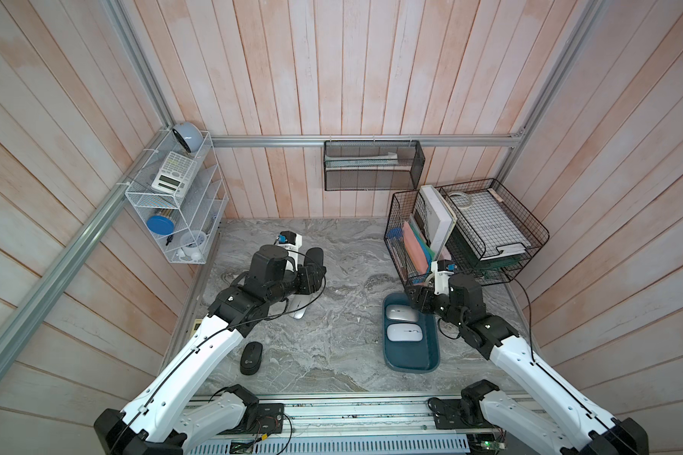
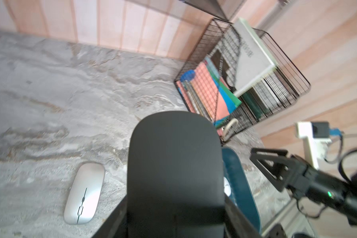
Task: Put the mouse in the storage box
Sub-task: Pick up the mouse from the center of the board.
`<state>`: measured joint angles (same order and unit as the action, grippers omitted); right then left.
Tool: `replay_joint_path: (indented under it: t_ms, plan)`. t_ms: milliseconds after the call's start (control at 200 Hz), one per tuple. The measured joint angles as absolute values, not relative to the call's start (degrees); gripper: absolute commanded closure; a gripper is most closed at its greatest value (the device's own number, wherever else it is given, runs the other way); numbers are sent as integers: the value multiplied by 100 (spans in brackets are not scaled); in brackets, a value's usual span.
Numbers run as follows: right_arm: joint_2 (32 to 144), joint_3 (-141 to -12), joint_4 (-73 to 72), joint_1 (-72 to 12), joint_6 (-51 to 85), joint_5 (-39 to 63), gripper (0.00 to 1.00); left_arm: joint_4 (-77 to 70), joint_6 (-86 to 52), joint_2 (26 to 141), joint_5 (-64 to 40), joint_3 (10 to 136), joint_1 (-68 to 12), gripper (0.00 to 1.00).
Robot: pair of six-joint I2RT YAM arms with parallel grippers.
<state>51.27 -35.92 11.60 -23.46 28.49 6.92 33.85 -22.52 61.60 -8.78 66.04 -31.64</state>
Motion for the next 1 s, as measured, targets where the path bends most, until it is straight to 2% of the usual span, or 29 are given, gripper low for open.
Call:
replay_joint_path:
  t_ms: [165,320,525,770,1000]
  plan:
    - [4834,-3632,1297,-2349,2899,838,32,3232,-725,6093,-1253,6528,-3627,53]
    - [4523,-3699,1422,-2349,3009,1061,32,2954,631,5885,-1372,5848,-3929,53]
    - [4324,-3752,1494,-2486,3524,1616,31,2488,1769,5756,-1398,4934,-4283,55]
    - [4689,-4027,1201,-3562,4141,2027,30,2316,2379,5529,-1448,4626,-4390,55]
    - [5599,-4700,891,-4580,4185,1800,31,2265,2561,5494,-1450,4626,-4434,55]
